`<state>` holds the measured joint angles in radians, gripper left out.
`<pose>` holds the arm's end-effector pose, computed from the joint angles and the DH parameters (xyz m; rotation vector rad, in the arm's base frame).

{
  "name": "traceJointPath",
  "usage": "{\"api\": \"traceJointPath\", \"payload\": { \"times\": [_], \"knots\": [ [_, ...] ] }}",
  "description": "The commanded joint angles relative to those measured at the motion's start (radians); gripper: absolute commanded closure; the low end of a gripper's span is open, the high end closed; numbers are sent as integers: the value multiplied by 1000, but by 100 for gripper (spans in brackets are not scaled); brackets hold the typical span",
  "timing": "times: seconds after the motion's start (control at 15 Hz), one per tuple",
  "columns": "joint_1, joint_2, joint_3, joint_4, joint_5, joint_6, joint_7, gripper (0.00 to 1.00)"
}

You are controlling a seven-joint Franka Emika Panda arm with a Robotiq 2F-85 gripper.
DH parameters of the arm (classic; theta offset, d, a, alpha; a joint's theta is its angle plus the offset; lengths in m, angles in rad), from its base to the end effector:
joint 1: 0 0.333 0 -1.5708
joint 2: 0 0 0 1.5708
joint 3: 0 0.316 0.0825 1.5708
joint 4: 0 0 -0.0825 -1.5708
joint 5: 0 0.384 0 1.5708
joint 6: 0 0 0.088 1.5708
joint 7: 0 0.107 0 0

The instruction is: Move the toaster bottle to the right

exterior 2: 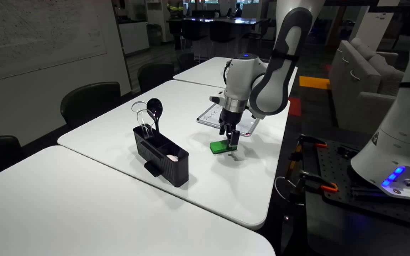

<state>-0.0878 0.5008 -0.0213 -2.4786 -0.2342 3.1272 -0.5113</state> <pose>0.4672 -0.0320 0.1115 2.9064 0.9624 0.1985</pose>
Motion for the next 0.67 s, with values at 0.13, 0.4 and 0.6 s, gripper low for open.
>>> {"api": "traceJointPath", "payload": {
  "times": [0.13,0.4,0.6],
  "knots": [
    [-5,49,3,48,-32,12,57,0],
    [-4,64,2,65,-34,6,67,41],
    [-1,64,2,70,-36,1,66,65]
  ]
}}
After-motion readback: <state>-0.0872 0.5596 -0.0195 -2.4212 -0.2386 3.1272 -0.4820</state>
